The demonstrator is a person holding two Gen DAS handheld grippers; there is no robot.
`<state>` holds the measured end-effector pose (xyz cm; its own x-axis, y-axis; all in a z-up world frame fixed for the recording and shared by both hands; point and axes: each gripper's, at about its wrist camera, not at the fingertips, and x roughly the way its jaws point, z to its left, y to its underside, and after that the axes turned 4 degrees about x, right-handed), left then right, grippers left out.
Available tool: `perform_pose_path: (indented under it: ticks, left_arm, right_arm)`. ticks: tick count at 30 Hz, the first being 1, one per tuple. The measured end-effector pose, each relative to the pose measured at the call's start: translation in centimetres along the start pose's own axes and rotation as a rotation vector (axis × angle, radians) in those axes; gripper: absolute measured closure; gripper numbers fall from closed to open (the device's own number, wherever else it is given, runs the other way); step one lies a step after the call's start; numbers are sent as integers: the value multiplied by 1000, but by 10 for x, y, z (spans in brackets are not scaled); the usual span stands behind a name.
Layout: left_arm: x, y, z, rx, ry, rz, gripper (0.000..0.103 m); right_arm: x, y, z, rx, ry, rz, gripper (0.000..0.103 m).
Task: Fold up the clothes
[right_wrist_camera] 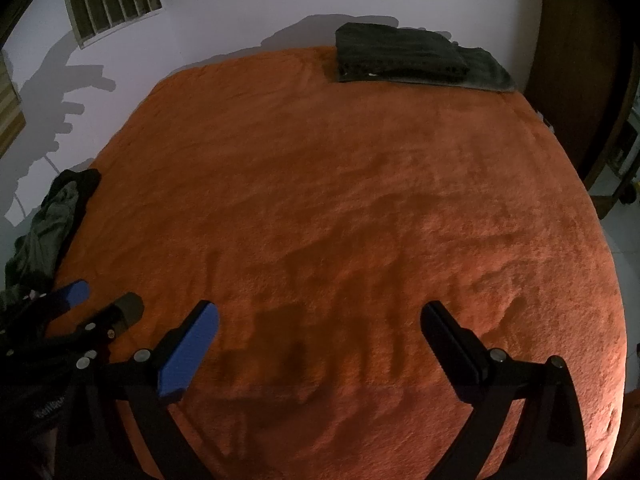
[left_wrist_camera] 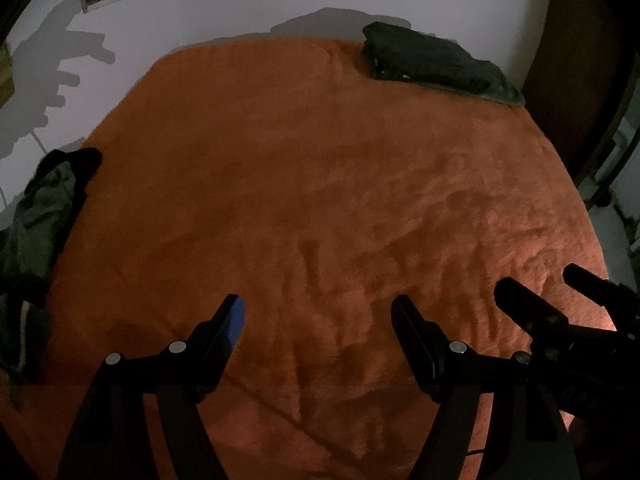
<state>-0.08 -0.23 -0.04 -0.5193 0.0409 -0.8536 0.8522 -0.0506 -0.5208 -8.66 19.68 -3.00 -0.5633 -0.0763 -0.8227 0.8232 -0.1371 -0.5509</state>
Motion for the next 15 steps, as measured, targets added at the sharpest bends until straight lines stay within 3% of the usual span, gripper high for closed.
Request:
perform_pose_path:
  ticks: [5, 10, 15]
  left_arm:
    - [2, 1, 16, -28, 44, -2, 27]
    - [7, -1, 9, 4, -7, 0, 27]
    - [8, 1, 6, 5, -8, -1, 27]
  right_arm:
    - [1, -5, 2, 4, -3, 11, 2]
    - [1, 0, 0, 9, -21, -3, 2]
    - [2, -1, -1, 12, -17, 15, 2]
